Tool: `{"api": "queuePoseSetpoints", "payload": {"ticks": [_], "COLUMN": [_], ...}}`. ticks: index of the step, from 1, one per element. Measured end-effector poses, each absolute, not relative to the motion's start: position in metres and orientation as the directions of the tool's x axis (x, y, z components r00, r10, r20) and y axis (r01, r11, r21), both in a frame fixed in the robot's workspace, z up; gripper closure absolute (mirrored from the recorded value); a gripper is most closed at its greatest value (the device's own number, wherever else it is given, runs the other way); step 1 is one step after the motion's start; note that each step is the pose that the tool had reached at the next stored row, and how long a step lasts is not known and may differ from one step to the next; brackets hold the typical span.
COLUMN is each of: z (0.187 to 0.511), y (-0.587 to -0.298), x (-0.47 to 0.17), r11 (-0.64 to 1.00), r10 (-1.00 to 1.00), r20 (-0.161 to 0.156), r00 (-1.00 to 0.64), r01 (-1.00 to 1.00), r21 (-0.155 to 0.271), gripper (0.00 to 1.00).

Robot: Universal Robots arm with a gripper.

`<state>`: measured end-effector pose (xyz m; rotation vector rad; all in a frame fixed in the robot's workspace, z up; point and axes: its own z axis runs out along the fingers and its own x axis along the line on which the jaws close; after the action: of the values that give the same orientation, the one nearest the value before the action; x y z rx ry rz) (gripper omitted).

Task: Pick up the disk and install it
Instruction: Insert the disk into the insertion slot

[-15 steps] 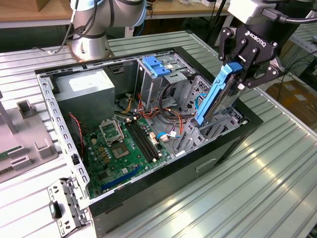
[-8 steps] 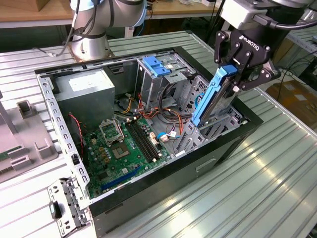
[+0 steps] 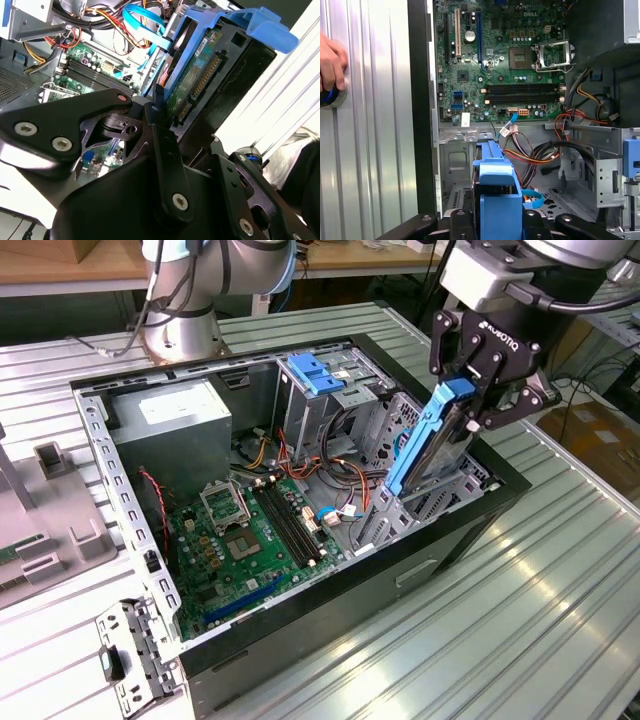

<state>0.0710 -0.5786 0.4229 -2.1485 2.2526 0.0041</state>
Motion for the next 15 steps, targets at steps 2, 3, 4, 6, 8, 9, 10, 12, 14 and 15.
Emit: {"api": "queuePoseSetpoints", "payload": {"ticks": [2, 3, 4, 6, 8, 9, 10, 12, 14, 15], "z": [0.420, 0.419, 0.417, 0.415, 0.412, 0.411, 0.410, 0.409, 0.406, 0.404], "y": [-0.579, -0.579, -0.579, -0.579, -0.579, -0.579, -0.579, -0.579, -0.579, -0.579], "x": [0.071, 0.071, 0.071, 0.071, 0.071, 0.071, 0.071, 0.071, 0.071, 0.071], "r11": [0.047, 0.047, 0.047, 0.047, 0.047, 0.047, 0.047, 0.047, 0.047, 0.047], "r10": [-0.999, -0.999, -0.999, -0.999, -0.999, -0.999, -0.999, -0.999, -0.999, -0.999], "r20": [-0.023, -0.022, -0.023, -0.022, -0.023, -0.022, -0.022, -0.022, -0.023, -0.023], "r00": [-0.047, -0.047, -0.047, -0.047, -0.047, -0.047, -0.047, -0.047, -0.047, -0.047], "r01": [-0.999, -0.999, -0.999, -0.999, -0.999, -0.999, -0.999, -0.999, -0.999, -0.999], "r21": [-0.018, -0.018, -0.018, -0.018, -0.018, -0.018, -0.018, -0.018, -0.018, -0.018], "gripper": [0.63, 0.63, 0.63, 0.63, 0.63, 0.63, 0.63, 0.63, 0.63, 0.63]}}
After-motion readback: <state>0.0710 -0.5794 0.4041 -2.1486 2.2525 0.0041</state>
